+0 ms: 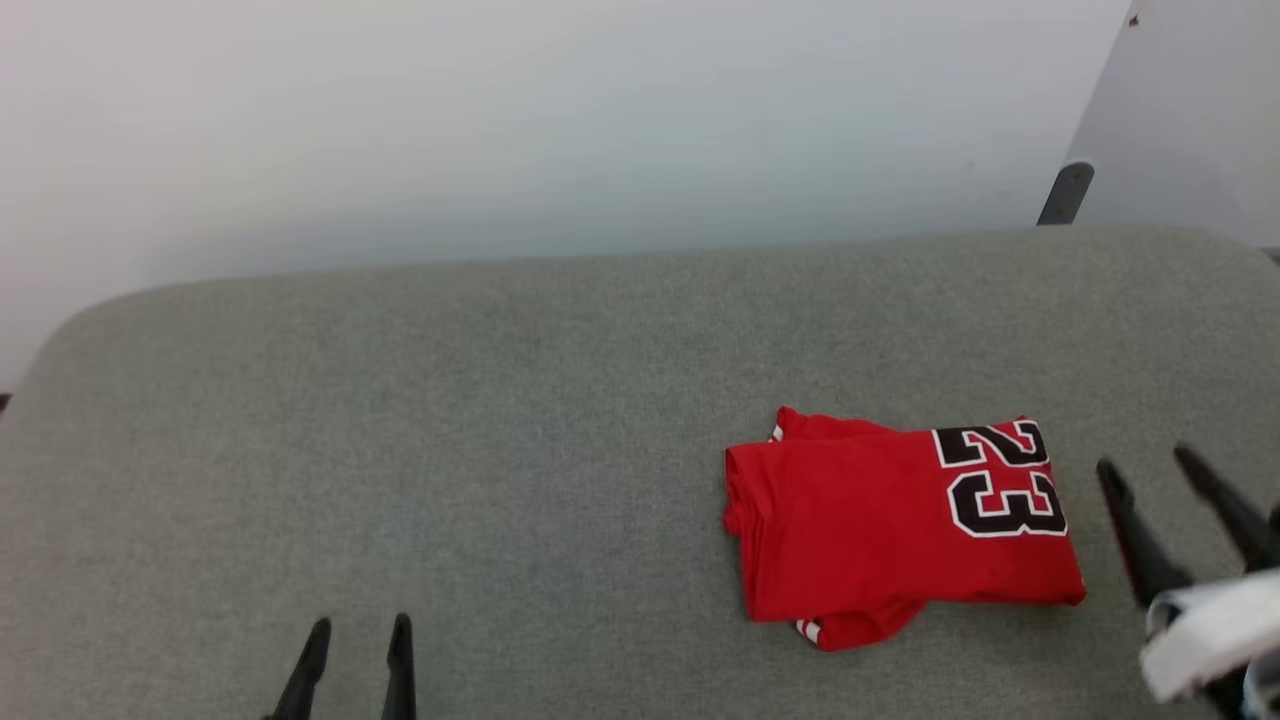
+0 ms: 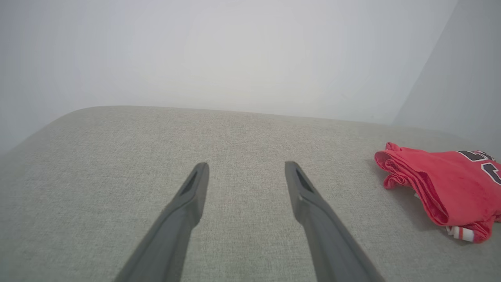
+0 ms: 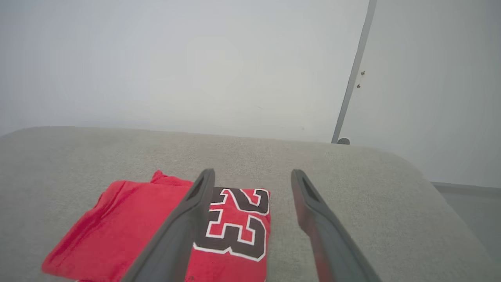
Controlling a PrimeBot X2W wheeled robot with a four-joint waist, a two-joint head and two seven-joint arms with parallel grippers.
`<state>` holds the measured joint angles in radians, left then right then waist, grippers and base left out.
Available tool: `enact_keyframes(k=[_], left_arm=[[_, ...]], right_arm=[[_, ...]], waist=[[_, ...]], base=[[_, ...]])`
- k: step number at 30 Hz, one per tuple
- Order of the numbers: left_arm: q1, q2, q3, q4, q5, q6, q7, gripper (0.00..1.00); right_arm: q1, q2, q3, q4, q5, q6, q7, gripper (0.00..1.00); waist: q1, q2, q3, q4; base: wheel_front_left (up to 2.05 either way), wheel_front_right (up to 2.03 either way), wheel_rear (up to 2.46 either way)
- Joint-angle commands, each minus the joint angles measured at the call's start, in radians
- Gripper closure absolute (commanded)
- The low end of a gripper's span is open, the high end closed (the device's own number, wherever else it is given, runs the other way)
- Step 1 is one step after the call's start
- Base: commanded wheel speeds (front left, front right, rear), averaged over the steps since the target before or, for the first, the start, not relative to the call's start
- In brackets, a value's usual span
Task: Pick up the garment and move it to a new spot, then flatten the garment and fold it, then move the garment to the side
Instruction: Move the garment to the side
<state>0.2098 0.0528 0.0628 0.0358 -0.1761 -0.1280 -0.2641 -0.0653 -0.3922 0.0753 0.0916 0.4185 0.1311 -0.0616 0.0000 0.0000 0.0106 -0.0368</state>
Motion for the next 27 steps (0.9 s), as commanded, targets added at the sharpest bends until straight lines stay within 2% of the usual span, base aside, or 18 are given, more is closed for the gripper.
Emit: enact_keyframes(k=[1, 9, 14, 22, 25, 26, 27], left_arm=[[-0.021, -0.001, -0.005, 0.000, 0.006, -0.003, 0.001, 0.00], [-0.139, -0.002, -0.053, 0.021, 0.042, -0.003, 0.001, 0.00], [-0.212, -0.002, -0.080, 0.036, 0.038, -0.003, 0.001, 0.00], [-0.285, -0.002, -0.124, 0.062, 0.036, 0.003, 0.001, 0.00], [-0.293, -0.002, -0.128, 0.068, 0.038, 0.003, 0.001, 0.00], [-0.299, -0.002, -0.127, 0.072, 0.043, 0.005, 0.001, 0.00], [-0.303, -0.002, -0.125, 0.074, 0.048, 0.005, 0.001, 0.00]], right_arm=[[-0.045, -0.025, 0.012, 0.013, 0.003, -0.001, 0.043, 0.00], [-0.208, -0.192, 0.181, 0.119, 0.193, -0.001, 0.405, 0.00], [-0.283, -0.242, 0.233, 0.181, 0.315, -0.001, 0.591, 0.00], [-0.349, -0.230, 0.297, 0.257, 0.403, -0.001, 0.697, 0.00], [-0.345, -0.222, 0.320, 0.270, 0.408, -0.001, 0.699, 0.00], [-0.345, -0.217, 0.325, 0.274, 0.412, -0.001, 0.691, 0.52], [-0.347, -0.213, 0.330, 0.276, 0.415, -0.001, 0.680, 0.74]], waist=[[0.0000, 0.0000, 0.023, -0.002], [0.0000, 0.0000, 0.133, 0.031], [0.0000, 0.0000, 0.207, 0.055], [0.0000, 0.0000, 0.286, 0.087], [0.0000, 0.0000, 0.291, 0.092], [0.0000, 0.0000, 0.293, 0.093], [0.0000, 0.0000, 0.294, 0.092]], base=[[0.00, 0.00, 0.00], [0.00, 0.00, 0.00], [0.00, 0.00, 0.00], [0.00, 0.00, 0.00], [0.00, 0.00, 0.00], [0.00, 0.00, 0.00], [0.00, 0.00, 0.00]])
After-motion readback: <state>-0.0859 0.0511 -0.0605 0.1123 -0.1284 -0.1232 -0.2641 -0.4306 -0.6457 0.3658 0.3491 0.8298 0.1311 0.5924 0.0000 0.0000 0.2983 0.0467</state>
